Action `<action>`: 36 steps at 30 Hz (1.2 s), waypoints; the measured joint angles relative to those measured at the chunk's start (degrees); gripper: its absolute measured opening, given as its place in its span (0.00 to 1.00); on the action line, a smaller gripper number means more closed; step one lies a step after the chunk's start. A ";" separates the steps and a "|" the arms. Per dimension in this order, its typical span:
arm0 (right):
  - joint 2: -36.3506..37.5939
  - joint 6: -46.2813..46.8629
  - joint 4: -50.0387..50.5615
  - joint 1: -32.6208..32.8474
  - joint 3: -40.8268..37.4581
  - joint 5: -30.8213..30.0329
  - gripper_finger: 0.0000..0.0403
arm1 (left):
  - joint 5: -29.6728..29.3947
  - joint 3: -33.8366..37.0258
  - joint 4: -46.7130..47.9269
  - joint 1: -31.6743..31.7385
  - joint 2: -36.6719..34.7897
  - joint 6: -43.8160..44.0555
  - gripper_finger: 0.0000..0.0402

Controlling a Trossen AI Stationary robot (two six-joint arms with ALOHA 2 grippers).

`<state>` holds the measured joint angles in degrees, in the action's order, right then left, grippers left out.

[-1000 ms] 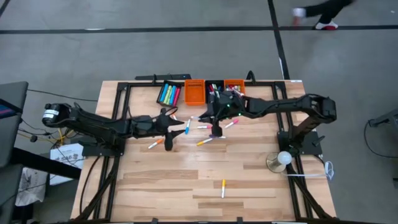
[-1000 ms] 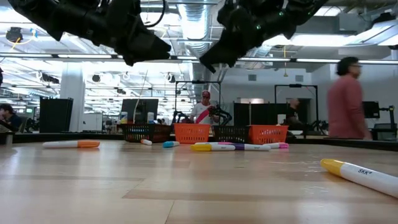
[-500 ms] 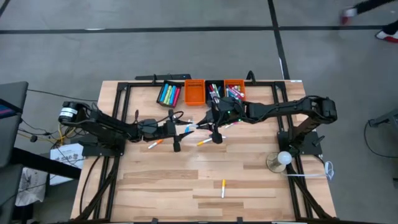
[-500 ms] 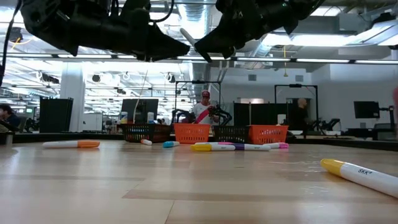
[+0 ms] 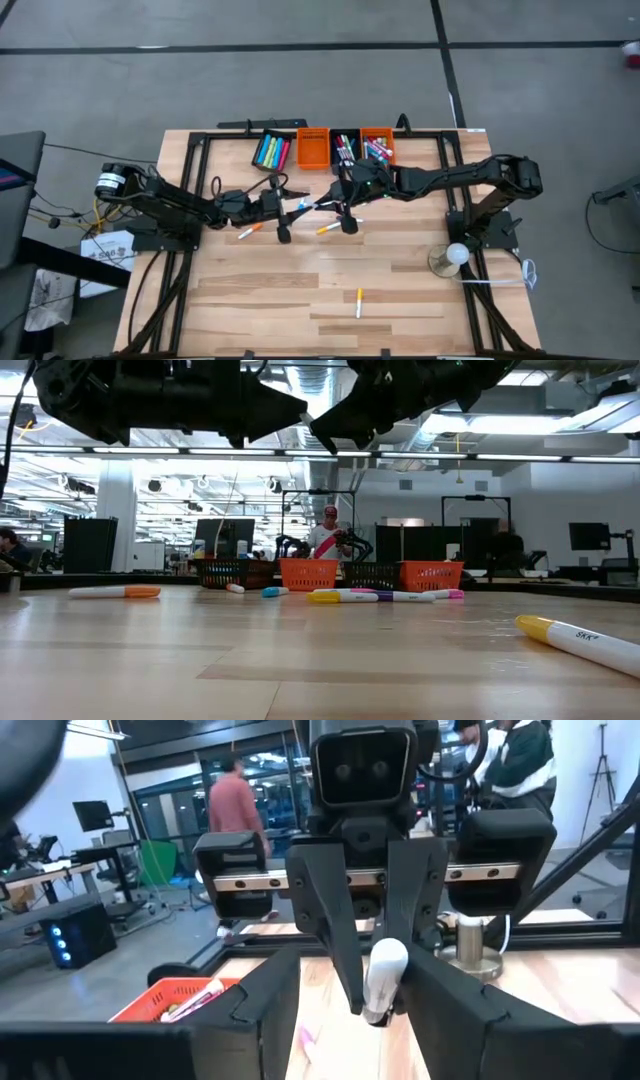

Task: Pick & Place Markers
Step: Put the small black highlighter pen into the left orange basket

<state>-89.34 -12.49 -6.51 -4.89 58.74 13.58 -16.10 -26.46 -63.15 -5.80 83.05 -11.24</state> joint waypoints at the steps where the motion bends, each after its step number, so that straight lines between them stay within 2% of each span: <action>1: 0.00 0.00 -0.08 0.00 0.00 -0.01 0.08 | 0.02 0.00 -0.19 0.00 0.00 0.10 0.42; 7: 0.00 0.00 -0.23 -0.02 0.00 -0.04 0.09 | 0.01 0.00 -0.36 0.00 0.00 0.17 0.37; 15: 0.00 -0.35 -0.40 -0.18 0.00 -0.33 0.10 | 0.61 0.00 -0.36 0.09 0.00 0.26 0.07; 26: 0.00 -2.59 -1.50 -0.56 -0.09 -0.86 0.12 | -0.14 -0.02 -0.58 0.15 0.00 -2.98 0.09; 31: 0.02 -1.74 0.48 -0.46 -0.01 -8.38 0.17 | -0.43 -0.02 -0.04 1.93 0.00 -3.61 0.09; 36: 0.04 -1.05 3.99 -0.57 0.00 -11.82 0.29 | 0.09 -0.02 0.12 4.87 0.00 -3.54 0.09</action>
<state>-89.30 -13.54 -2.52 -5.45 58.74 1.76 -16.01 -26.48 -63.02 -0.93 83.05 -14.79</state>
